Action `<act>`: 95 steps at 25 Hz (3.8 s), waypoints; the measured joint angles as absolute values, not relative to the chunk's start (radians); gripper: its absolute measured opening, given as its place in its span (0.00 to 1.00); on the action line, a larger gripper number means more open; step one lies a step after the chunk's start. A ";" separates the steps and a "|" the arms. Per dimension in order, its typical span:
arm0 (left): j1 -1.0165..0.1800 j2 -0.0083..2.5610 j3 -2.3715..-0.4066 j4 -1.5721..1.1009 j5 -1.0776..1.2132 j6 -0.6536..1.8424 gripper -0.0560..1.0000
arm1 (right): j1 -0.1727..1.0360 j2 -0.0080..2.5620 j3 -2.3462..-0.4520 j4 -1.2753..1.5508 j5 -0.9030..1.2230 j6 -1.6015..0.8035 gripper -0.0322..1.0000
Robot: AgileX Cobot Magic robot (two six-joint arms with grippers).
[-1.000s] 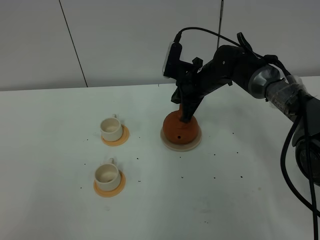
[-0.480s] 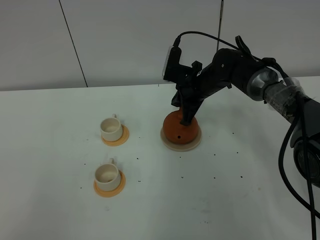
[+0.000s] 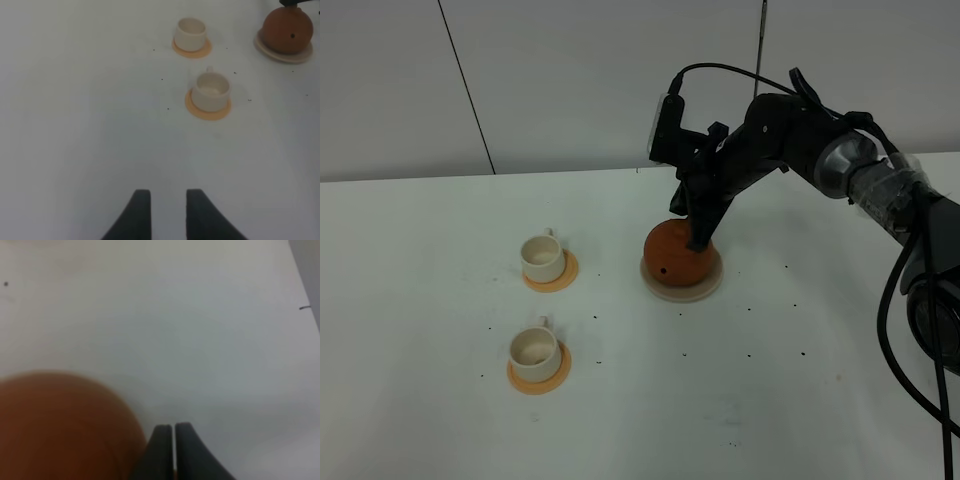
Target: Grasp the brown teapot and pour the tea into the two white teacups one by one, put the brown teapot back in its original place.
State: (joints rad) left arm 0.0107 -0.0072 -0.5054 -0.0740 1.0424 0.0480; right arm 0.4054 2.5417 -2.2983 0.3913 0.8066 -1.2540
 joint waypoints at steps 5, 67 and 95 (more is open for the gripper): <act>0.011 -0.007 -0.505 -0.074 1.042 0.048 0.28 | 0.405 2.542 -2.348 0.388 0.819 -1.225 0.02; 0.011 -0.007 -0.505 -0.074 1.042 0.049 0.28 | 0.405 2.561 -2.359 0.205 0.942 -1.104 0.04; 0.011 -0.007 -0.505 -0.074 1.042 0.049 0.28 | 0.404 2.494 -2.358 0.180 0.972 -0.952 0.06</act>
State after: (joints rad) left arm 0.0107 -0.0072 -0.5054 -0.0740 1.0424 0.0492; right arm 0.4045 2.4940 -2.3577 0.1796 0.9725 -0.9521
